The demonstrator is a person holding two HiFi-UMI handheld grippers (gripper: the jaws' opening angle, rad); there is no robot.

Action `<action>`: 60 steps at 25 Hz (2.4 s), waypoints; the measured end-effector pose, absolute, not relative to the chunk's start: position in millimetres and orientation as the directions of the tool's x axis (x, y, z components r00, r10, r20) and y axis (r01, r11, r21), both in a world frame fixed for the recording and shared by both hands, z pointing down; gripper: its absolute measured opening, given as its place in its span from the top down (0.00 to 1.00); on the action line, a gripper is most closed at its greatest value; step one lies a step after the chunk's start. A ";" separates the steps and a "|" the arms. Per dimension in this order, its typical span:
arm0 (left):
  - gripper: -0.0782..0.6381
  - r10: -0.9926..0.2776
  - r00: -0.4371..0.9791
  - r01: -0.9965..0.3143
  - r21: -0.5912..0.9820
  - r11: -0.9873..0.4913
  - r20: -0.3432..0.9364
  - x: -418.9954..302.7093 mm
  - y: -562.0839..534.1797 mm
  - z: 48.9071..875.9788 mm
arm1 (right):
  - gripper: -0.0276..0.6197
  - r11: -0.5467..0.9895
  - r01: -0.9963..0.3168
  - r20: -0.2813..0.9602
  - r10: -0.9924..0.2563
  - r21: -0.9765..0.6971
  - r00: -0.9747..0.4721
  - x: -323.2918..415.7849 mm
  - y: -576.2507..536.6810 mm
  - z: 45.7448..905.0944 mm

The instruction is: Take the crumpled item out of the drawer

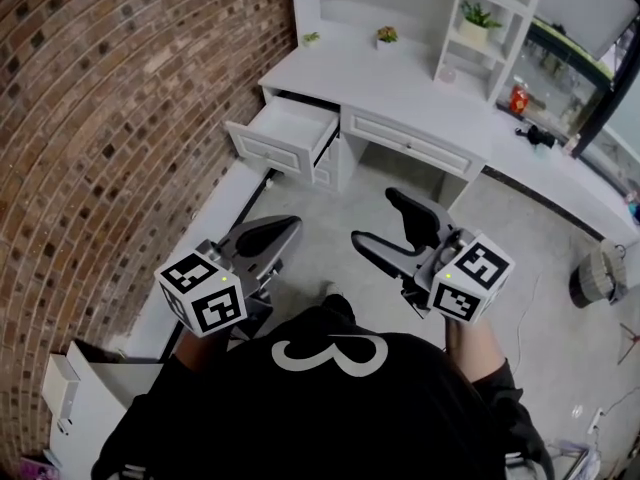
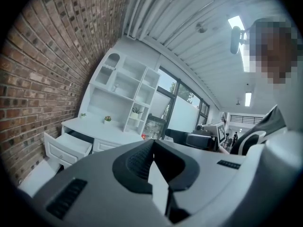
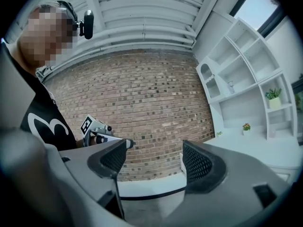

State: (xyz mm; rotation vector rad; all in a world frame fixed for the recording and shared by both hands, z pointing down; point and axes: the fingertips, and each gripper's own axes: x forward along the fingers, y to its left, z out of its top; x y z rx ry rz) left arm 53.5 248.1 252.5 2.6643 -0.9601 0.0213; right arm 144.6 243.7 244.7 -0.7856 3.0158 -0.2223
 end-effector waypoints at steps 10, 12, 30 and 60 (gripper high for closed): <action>0.89 -0.651 0.751 -0.648 0.317 -0.692 0.114 49.0 159.4 265.6 | 0.36 0.862 -0.484 0.051 -0.482 -0.152 -0.875 146.9 173.2 260.7; 0.89 -0.649 0.752 -0.647 0.321 -0.692 0.116 52.0 132.1 268.0 | 0.37 0.860 -0.478 0.053 -0.477 -0.176 -0.877 147.8 148.1 266.3; 0.89 -0.722 0.662 -0.715 0.457 -0.529 0.200 6.6 -115.6 337.1 | 0.42 0.843 -0.401 0.204 -0.348 -0.359 -0.915 96.4 -108.7 344.6; 0.89 -0.881 0.380 -0.837 0.509 -0.199 0.280 -114.8 -169.2 424.8 | 0.50 0.938 -0.258 0.565 -0.086 -0.231 -0.820 -24.7 -255.8 504.3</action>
